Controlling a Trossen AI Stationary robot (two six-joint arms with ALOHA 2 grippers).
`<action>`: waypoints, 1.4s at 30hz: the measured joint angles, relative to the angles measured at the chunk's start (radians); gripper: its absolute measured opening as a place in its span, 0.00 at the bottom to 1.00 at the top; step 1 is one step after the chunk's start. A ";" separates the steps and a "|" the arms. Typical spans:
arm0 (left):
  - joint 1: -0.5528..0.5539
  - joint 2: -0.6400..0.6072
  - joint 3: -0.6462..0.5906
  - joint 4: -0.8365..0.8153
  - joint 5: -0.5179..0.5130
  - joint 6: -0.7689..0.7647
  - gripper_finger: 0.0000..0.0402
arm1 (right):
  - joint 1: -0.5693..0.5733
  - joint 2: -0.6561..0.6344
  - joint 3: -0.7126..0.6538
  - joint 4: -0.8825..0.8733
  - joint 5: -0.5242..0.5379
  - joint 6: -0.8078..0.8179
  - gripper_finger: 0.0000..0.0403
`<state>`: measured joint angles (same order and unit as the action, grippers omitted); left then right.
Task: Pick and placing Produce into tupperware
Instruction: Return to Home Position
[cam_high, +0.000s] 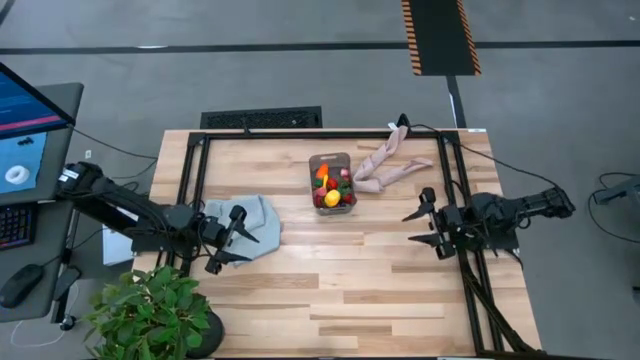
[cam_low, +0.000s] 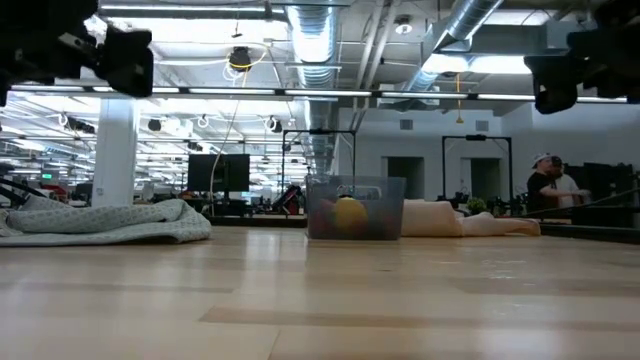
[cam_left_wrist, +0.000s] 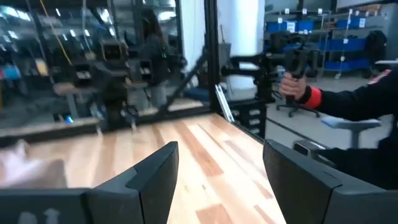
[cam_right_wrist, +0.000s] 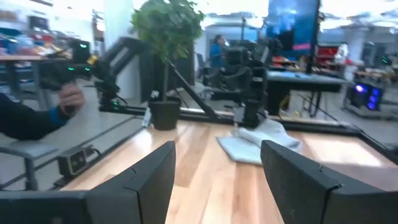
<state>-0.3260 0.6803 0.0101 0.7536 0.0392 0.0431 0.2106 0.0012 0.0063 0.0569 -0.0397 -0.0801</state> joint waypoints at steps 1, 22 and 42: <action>0.003 -0.014 0.000 0.001 -0.005 0.017 0.56 | -0.008 0.000 0.000 0.009 -0.023 -0.004 0.65; 0.053 -0.667 0.003 -0.630 -0.149 0.060 0.56 | -0.006 0.000 0.033 -0.083 -0.038 -0.002 0.65; 0.052 -0.668 -0.002 -0.703 -0.149 -0.027 0.56 | -0.166 0.000 0.082 -0.105 -0.012 0.092 0.65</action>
<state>-0.2737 0.0128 0.0077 0.0509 -0.1101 0.0162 0.0446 0.0017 0.0888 -0.0482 -0.0513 0.0114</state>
